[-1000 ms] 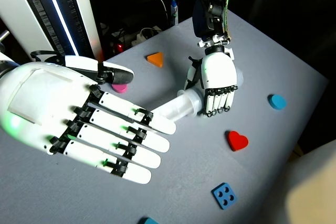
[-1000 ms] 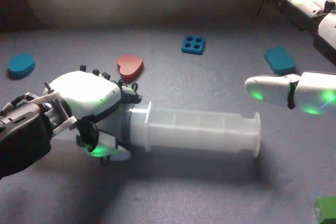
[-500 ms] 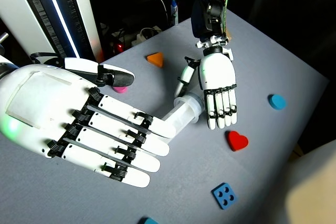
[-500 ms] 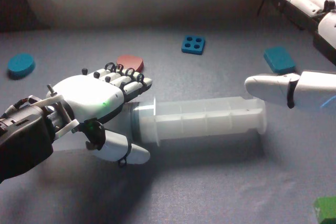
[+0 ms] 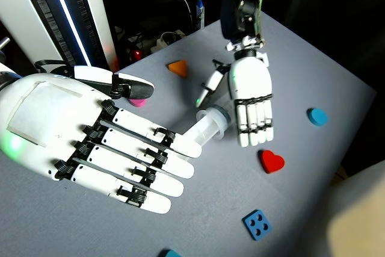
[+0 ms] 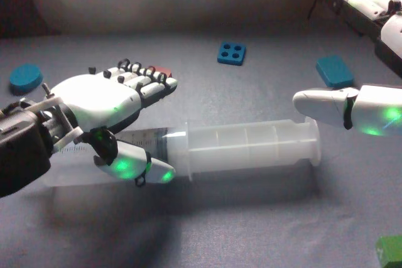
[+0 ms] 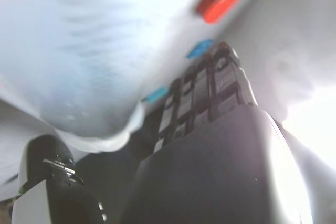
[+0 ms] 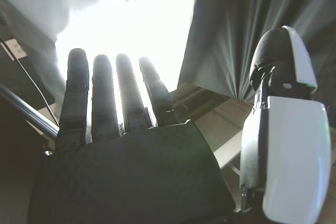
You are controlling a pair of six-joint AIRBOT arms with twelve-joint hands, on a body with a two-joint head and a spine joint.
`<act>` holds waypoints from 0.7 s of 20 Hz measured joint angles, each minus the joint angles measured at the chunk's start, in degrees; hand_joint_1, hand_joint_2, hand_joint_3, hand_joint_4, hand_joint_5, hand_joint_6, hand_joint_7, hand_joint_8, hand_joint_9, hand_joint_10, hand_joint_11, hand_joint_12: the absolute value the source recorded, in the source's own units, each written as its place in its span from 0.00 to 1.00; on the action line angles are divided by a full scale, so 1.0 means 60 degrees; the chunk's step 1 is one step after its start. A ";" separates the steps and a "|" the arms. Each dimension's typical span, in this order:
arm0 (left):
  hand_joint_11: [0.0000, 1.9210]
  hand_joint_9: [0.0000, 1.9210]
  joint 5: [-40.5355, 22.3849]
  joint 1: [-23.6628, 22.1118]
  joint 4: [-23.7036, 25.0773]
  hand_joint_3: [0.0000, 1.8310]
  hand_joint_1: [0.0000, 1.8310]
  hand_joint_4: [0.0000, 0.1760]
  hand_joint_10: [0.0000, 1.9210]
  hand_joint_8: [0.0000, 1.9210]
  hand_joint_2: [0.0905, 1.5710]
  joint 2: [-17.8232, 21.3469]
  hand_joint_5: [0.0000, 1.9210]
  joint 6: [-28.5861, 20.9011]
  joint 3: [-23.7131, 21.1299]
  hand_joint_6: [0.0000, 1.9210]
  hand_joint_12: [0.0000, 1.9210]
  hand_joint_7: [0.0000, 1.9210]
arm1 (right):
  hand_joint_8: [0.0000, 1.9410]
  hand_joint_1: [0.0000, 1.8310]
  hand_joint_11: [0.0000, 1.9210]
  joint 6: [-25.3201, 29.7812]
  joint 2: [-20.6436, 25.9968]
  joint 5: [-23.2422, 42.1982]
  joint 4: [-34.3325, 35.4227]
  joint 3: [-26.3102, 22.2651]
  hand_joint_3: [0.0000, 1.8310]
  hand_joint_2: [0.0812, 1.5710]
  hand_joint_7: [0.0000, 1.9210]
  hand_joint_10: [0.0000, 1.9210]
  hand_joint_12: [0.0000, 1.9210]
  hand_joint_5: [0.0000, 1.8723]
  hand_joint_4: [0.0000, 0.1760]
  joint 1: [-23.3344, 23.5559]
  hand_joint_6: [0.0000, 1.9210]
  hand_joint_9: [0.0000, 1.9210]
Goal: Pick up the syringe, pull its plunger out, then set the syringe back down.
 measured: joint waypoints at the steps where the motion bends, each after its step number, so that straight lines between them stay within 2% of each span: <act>1: 0.01 0.00 0.0062 -0.0076 0.0007 0.00 0.24 0.00 0.00 0.00 0.57 0.0066 0.00 0.0007 -0.0033 0.00 0.00 0.00 | 0.00 0.14 0.00 0.0000 0.0000 0.0004 -0.0018 0.0000 0.00 0.60 0.01 0.00 0.16 0.00 0.00 -0.0004 0.00 0.02; 6: 0.03 0.00 0.0583 -0.0794 -0.0062 0.00 0.25 0.00 0.00 0.00 0.57 0.0616 0.01 0.0521 -0.0350 0.00 0.01 0.00 | 0.00 0.17 0.00 0.0000 0.0000 0.0000 -0.0007 0.0000 0.00 0.59 0.01 0.00 0.16 0.00 0.00 0.0000 0.00 0.02; 10: 0.02 0.00 0.0546 -0.1293 -0.1967 0.00 0.26 0.00 0.00 0.00 0.57 0.0936 0.01 0.2113 -0.0790 0.00 0.01 0.00 | 0.00 0.18 0.00 -0.0007 0.0000 0.0004 -0.0040 0.0000 0.00 0.59 0.01 0.00 0.20 0.01 0.00 0.0000 0.00 0.02; 12: 0.02 0.00 0.0095 -0.1625 -0.3559 0.00 0.26 0.00 0.00 0.00 0.57 0.1122 0.01 0.3534 -0.1217 0.00 0.01 0.00 | 0.00 0.17 0.00 -0.0011 0.0000 0.0004 0.0000 0.0000 0.00 0.59 0.01 0.00 0.19 0.01 0.00 0.0000 0.00 0.03; 14: 0.02 0.00 -0.0419 -0.1883 -0.4717 0.00 0.26 0.00 0.00 0.00 0.57 0.1253 0.02 0.4528 -0.1541 0.01 0.02 0.00 | 0.00 0.15 0.00 -0.0015 0.0000 0.0000 -0.0015 0.0000 0.00 0.60 0.02 0.00 0.20 0.01 0.00 0.0000 0.00 0.03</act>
